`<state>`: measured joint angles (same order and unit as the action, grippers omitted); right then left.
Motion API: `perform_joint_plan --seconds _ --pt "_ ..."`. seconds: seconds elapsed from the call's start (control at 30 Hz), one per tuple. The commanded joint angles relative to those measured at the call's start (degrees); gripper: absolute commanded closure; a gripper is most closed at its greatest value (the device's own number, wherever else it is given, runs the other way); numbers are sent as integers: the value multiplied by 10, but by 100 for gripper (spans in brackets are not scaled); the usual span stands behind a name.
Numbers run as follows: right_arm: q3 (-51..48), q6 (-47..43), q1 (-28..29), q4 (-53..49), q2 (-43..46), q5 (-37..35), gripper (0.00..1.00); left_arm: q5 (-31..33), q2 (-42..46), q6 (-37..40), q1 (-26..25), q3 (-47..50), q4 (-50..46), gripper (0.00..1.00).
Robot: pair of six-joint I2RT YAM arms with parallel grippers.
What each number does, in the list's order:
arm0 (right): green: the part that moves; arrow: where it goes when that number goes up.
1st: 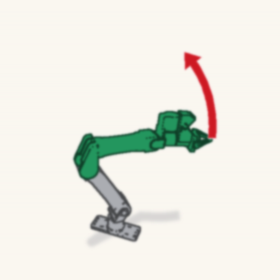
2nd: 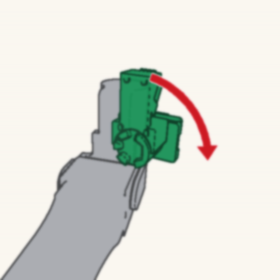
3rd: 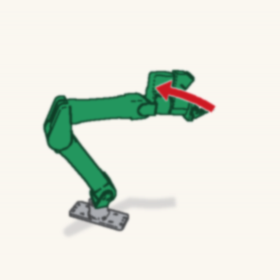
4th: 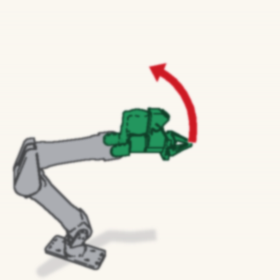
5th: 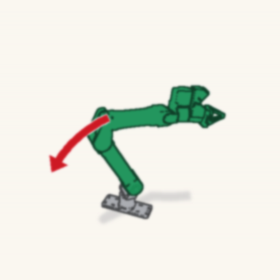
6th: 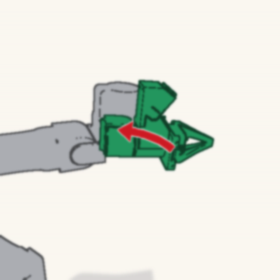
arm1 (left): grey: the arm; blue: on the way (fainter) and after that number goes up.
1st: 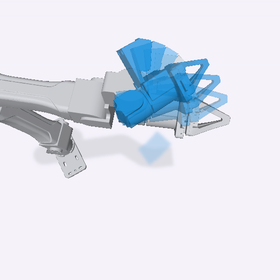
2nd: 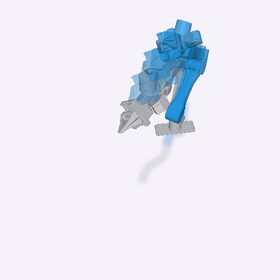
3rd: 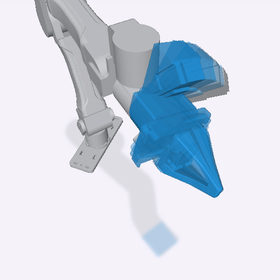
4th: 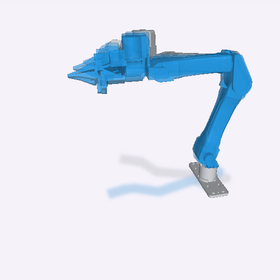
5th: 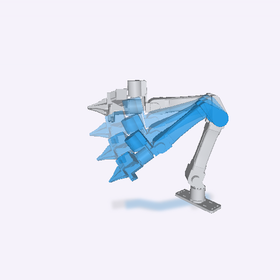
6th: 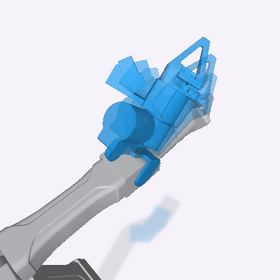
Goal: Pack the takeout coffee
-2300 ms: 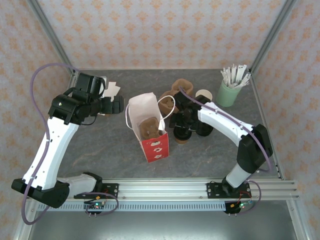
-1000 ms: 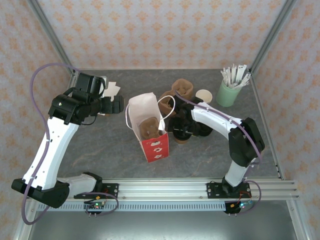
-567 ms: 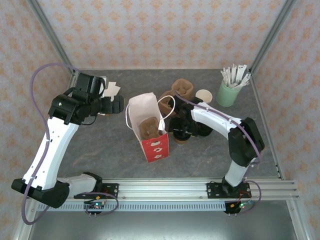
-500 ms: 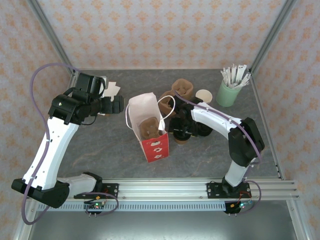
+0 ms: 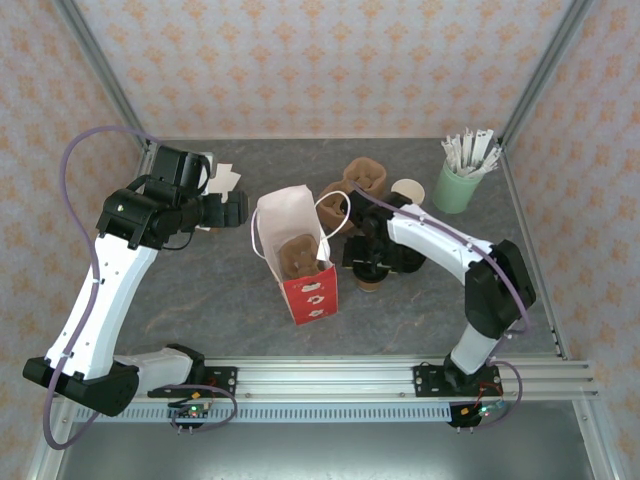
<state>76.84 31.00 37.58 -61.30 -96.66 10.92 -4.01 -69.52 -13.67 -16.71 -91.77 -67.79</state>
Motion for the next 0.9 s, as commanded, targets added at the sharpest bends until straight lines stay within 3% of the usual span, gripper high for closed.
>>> perform_joint_plan --seconds 0.0,0.37,0.73,0.87 --pt "35 -16 3 -52 39 -37 12 -2 3 -10 4 4 13 0" --pt "167 -32 3 -167 95 -83 12 -16 3 -18 4 3 23 0" --pt "517 -94 3 -295 53 -164 12 -19 6 -29 4 4 22 0" --pt "661 -122 3 -319 3 -143 13 -22 6 -32 4 4 22 0"
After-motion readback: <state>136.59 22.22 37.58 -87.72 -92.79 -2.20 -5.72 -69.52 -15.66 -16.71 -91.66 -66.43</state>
